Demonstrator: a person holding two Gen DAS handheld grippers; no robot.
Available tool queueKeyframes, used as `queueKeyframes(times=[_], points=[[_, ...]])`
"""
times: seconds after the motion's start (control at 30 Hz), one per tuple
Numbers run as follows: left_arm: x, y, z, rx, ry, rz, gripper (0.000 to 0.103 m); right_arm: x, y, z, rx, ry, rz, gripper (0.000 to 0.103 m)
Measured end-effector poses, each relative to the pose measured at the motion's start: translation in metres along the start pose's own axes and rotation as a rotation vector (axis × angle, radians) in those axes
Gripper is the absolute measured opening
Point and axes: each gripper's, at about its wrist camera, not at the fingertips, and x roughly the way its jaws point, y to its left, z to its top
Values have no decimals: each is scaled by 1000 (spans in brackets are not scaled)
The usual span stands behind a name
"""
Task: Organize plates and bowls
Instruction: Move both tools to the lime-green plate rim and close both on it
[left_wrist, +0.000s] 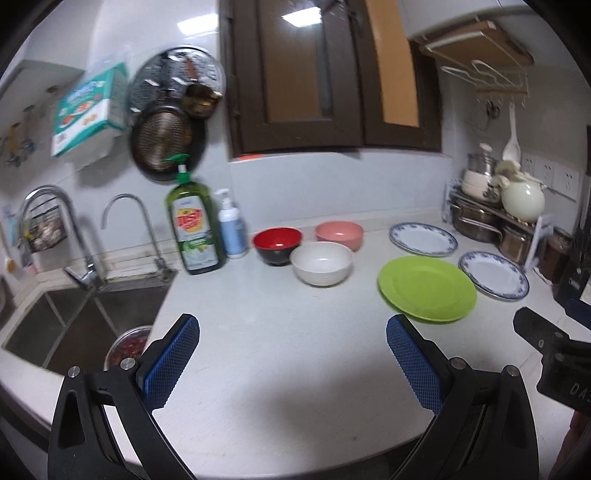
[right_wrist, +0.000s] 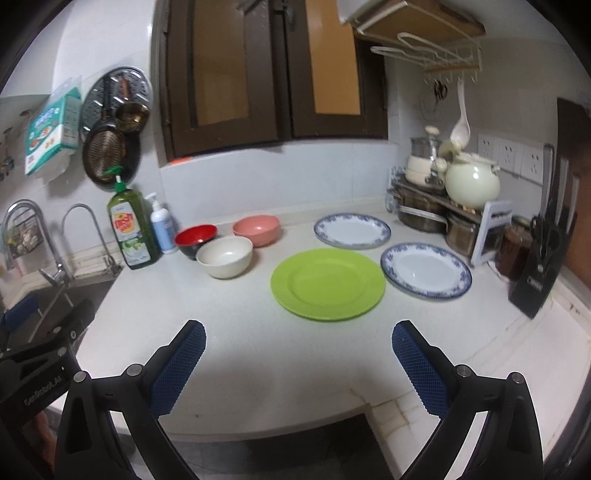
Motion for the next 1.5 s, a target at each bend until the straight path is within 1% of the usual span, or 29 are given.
queueKeyframes(times=[0.07, 0.17, 0.3, 0.4, 0.47, 0.57, 0.63, 0.73, 0.83, 0.93, 1.07, 1.13, 1.17, 1.23, 1.3, 1.37, 1.4, 1.5], points=[[12, -6, 5, 15, 2, -17, 103, 11, -7, 5, 23, 10, -19, 102], [37, -21, 17, 46, 2, -23, 103, 29, -19, 13, 53, 17, -54, 102], [76, -43, 36, 72, 15, -37, 103, 60, -34, 29, 72, 30, -79, 102], [104, -61, 47, 108, 19, -49, 103, 89, -50, 42, 101, 57, -72, 102], [121, -71, 51, 133, 32, -38, 103, 109, -59, 48, 114, 73, -81, 102], [145, -84, 56, 157, 53, -46, 103, 138, -71, 53, 138, 121, -90, 102], [166, -93, 61, 184, 80, -60, 103, 154, -77, 55, 147, 148, -104, 102], [187, -102, 64, 206, 94, -86, 101, 176, -87, 57, 177, 178, -122, 101], [216, -115, 70, 247, 126, -128, 101, 194, -94, 58, 210, 196, -161, 101], [236, -124, 71, 279, 137, -160, 101, 211, -101, 59, 240, 224, -182, 101], [264, -136, 68, 333, 153, -185, 100, 235, -111, 57, 265, 263, -207, 96], [277, -143, 65, 355, 162, -200, 98, 248, -113, 53, 270, 285, -218, 94], [283, -145, 63, 365, 173, -209, 95, 254, -115, 51, 270, 293, -218, 91], [296, -152, 59, 383, 203, -234, 92, 264, -118, 47, 279, 308, -222, 89], [309, -158, 55, 394, 232, -252, 88, 274, -123, 43, 309, 328, -219, 88], [319, -162, 52, 403, 249, -255, 86, 281, -125, 39, 322, 347, -218, 85], [324, -164, 51, 409, 260, -256, 84, 285, -125, 37, 318, 358, -222, 85], [337, -169, 47, 408, 297, -277, 81, 295, -126, 34, 310, 379, -227, 80]])
